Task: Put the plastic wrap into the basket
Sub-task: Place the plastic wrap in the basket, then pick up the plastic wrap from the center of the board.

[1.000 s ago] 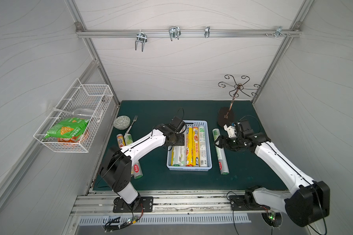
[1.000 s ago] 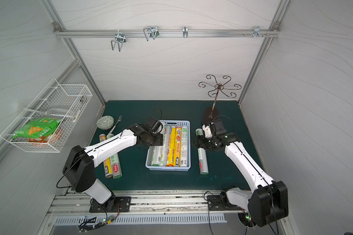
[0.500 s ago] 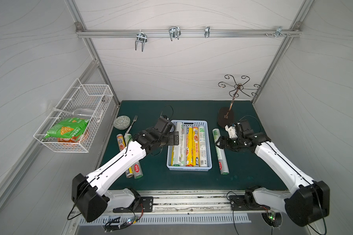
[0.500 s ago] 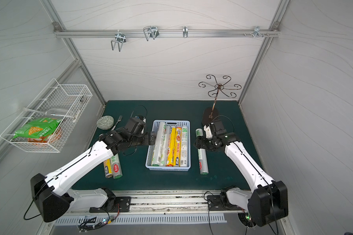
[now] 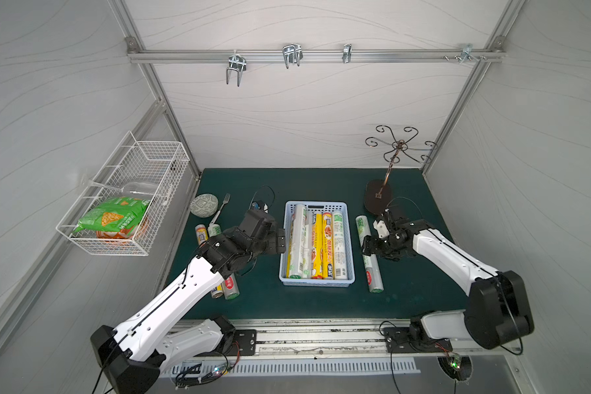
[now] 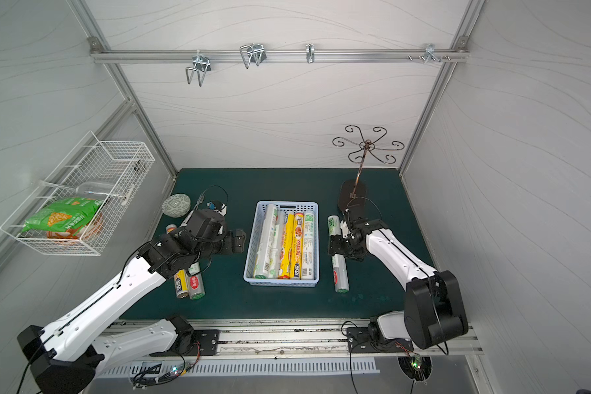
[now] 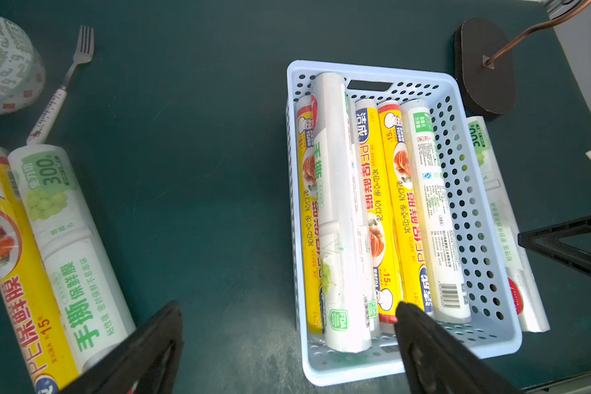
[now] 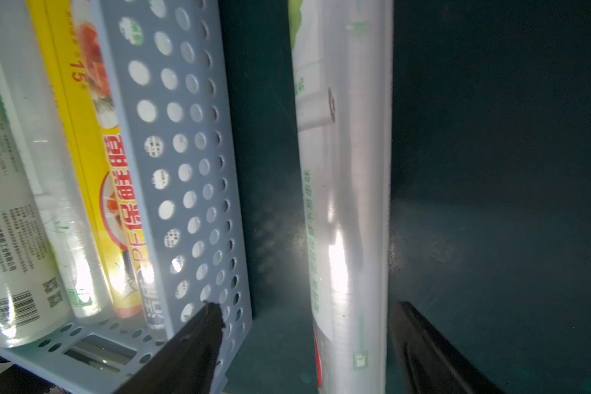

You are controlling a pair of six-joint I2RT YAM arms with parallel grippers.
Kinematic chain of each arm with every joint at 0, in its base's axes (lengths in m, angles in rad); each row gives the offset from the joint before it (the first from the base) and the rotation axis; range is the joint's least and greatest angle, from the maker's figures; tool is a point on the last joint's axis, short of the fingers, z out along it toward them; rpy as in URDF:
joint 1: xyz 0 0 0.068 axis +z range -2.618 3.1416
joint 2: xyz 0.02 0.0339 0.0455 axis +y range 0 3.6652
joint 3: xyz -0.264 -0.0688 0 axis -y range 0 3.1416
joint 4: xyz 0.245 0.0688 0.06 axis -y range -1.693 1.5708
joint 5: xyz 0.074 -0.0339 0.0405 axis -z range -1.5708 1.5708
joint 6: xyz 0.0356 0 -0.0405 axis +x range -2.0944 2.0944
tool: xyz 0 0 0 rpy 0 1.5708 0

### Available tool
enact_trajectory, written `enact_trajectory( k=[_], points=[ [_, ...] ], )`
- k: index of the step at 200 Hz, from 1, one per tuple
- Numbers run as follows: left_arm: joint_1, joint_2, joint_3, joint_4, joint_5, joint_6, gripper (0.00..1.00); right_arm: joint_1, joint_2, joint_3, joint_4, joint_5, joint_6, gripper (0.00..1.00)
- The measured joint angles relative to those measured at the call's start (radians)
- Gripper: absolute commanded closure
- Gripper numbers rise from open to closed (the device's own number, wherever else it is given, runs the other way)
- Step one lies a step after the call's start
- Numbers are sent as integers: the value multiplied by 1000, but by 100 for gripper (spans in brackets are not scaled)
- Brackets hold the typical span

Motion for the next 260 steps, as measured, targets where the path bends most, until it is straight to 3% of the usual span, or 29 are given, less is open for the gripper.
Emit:
enact_trajectory(
  k=[116, 202, 260],
  points=[
    [0, -113, -51, -65, 2, -60, 1, 4, 165, 15, 16, 119, -37, 20],
    [3, -249, -85, -142, 10, -111, 1, 4, 233, 55, 24, 134, -56, 35],
    [3, -291, -103, -164, 32, -117, 1, 4, 281, 51, 42, 134, -52, 38]
  ],
)
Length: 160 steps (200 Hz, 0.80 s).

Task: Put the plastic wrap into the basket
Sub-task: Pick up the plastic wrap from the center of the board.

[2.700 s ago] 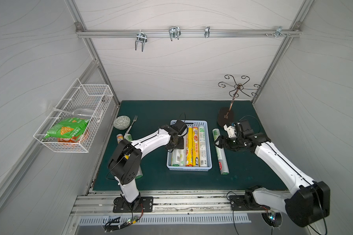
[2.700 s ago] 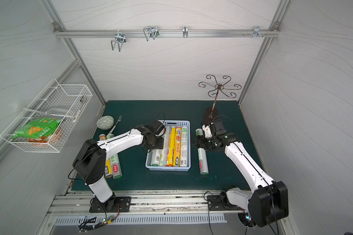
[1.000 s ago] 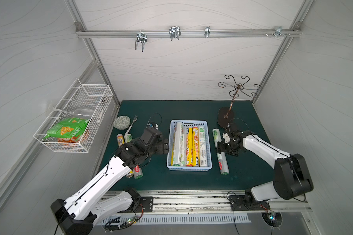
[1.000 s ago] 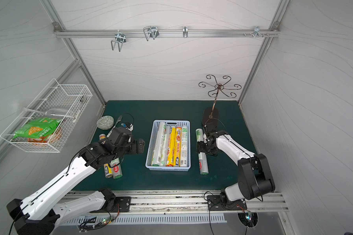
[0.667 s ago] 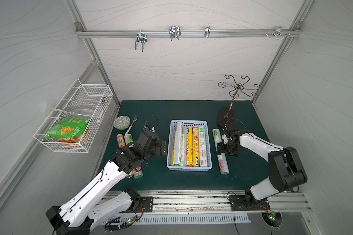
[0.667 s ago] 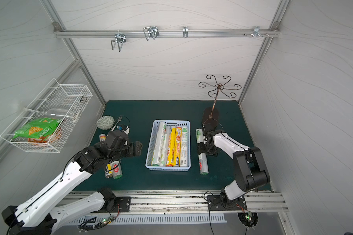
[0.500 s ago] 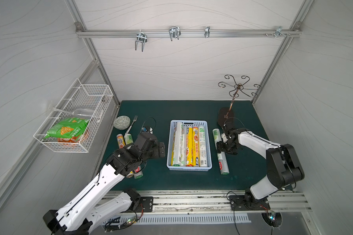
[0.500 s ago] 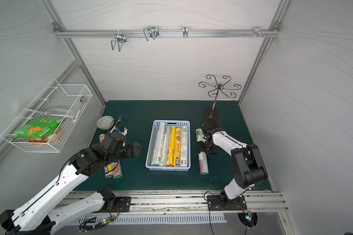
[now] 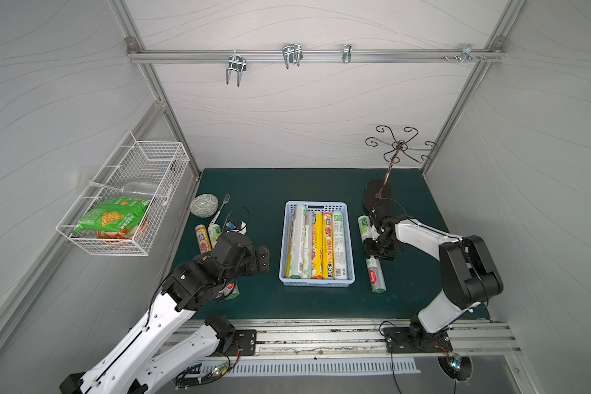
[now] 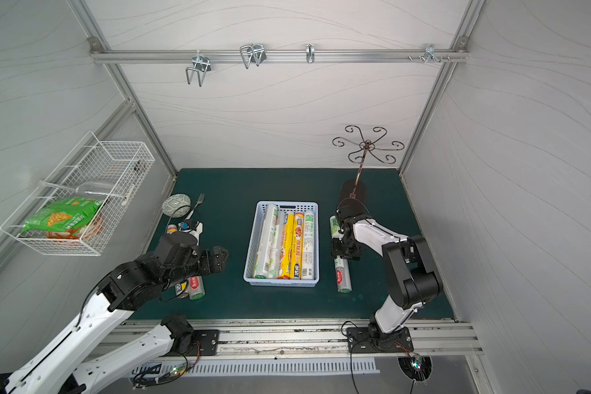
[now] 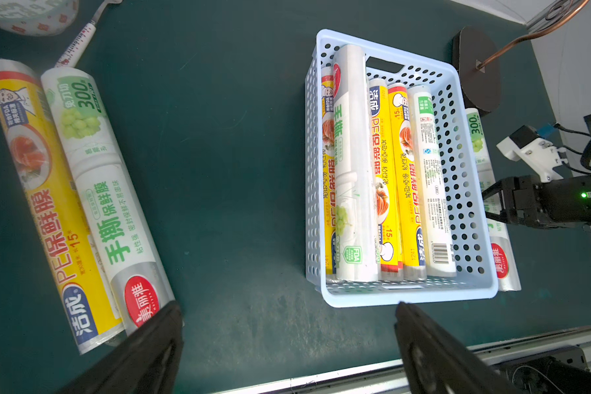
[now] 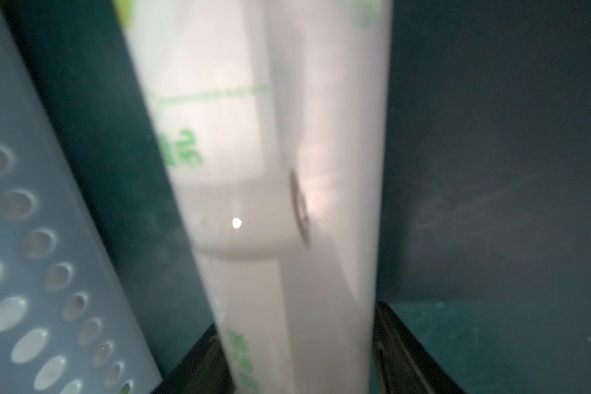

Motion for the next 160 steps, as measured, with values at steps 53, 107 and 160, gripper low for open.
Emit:
enact_trajectory(
  k=[53, 107, 160],
  points=[
    [0, -2, -26, 1, 27, 0, 1, 1, 17, 8, 0, 5, 12, 56],
    [0, -2, -26, 2, 34, 2, 1, 1, 6, 1, 2, 6, 15, 72],
    [0, -11, -26, 0, 33, 6, 1, 8, -127, 2, -76, -50, 37, 76]
  ],
)
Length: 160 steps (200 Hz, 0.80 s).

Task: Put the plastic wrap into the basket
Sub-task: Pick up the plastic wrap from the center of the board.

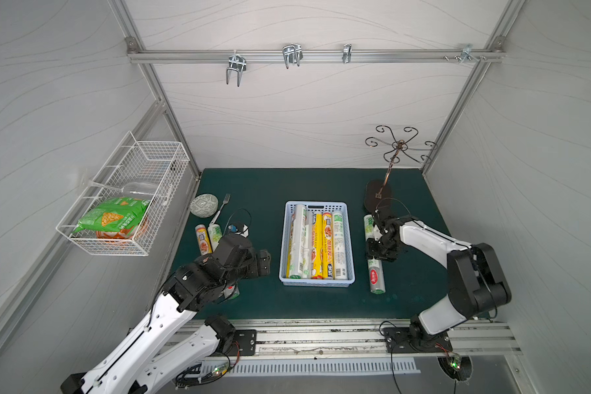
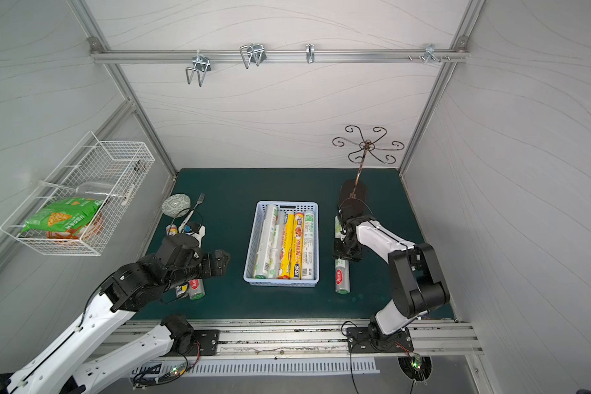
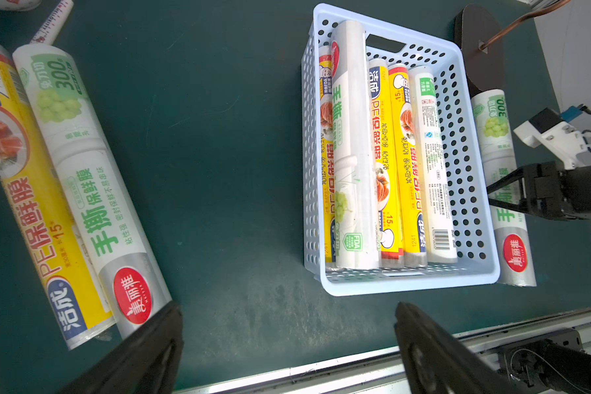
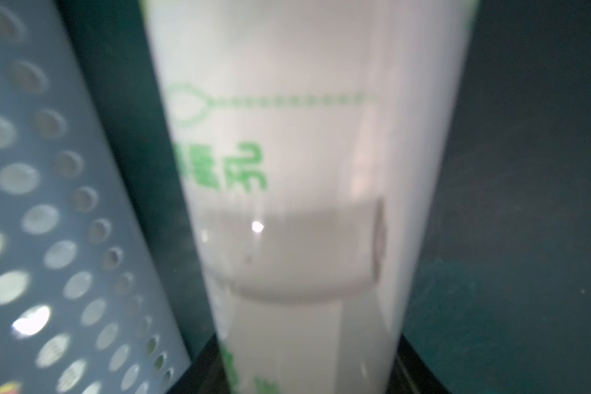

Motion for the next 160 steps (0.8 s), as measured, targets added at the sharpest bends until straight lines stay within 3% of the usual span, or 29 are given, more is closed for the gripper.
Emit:
enact_trajectory(
  k=[37, 81, 160],
  points=[
    [0, -17, 0, -1, -1, 3, 1, 40, -86, 94, -66, -34, 29, 76],
    [0, -27, 0, -3, -8, 5, 1, 134, -88, 238, -114, -60, 87, 80],
    [0, -68, 0, -11, -23, 5, 1, 249, 80, 399, -106, -105, 221, 78]
  ],
)
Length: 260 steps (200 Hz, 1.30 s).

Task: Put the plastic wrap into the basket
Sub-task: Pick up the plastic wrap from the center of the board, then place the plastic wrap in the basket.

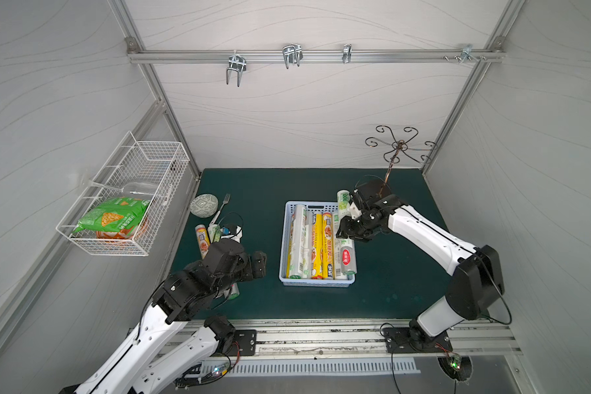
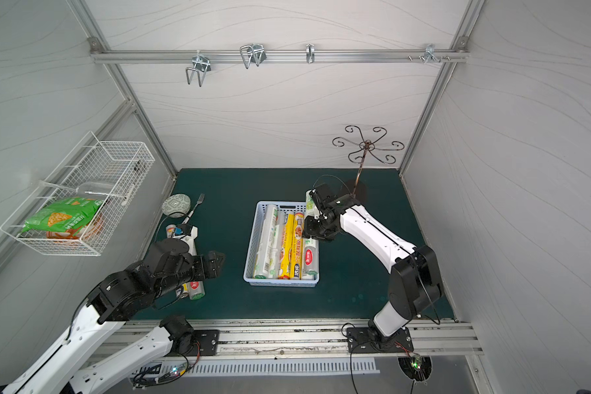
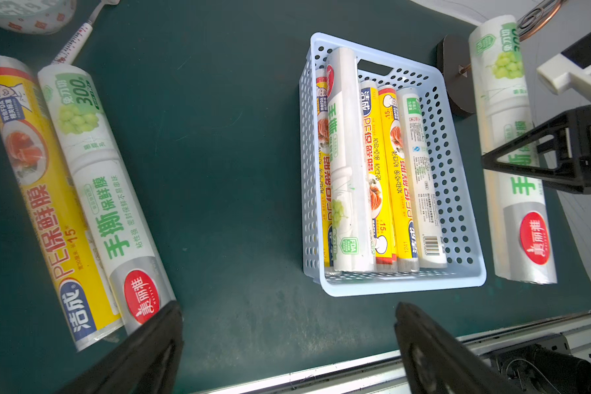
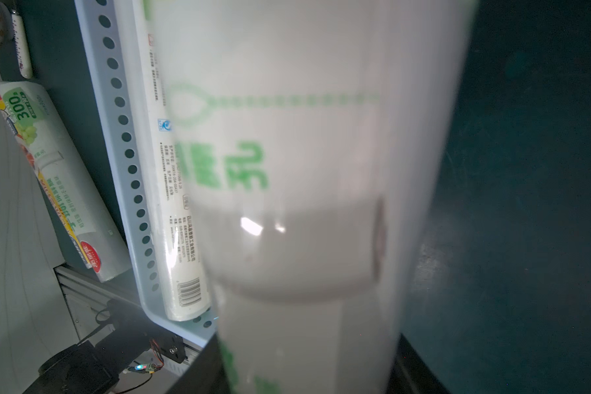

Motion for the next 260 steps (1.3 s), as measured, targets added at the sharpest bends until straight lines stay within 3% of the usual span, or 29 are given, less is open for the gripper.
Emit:
enact_trajectory(
  k=[85, 136, 157, 186, 221, 260],
  points=[
    [0, 2, 0, 0, 0, 0, 1, 63, 148, 20, 66, 29, 62, 77],
    [0, 6, 0, 0, 0, -3, 0, 105, 191, 5, 111, 67, 75, 70],
    [0, 6, 0, 0, 0, -4, 1, 110, 217, -1, 122, 81, 76, 64],
    [0, 14, 0, 0, 0, -6, 1, 113, 231, -7, 136, 88, 75, 44],
    [0, 23, 0, 1, 0, -8, 1, 123, 218, -12, 142, 110, 58, 38],
    [0, 32, 0, 1, 0, -11, 1, 124, 103, -43, 138, 143, 40, 36]
  ],
)
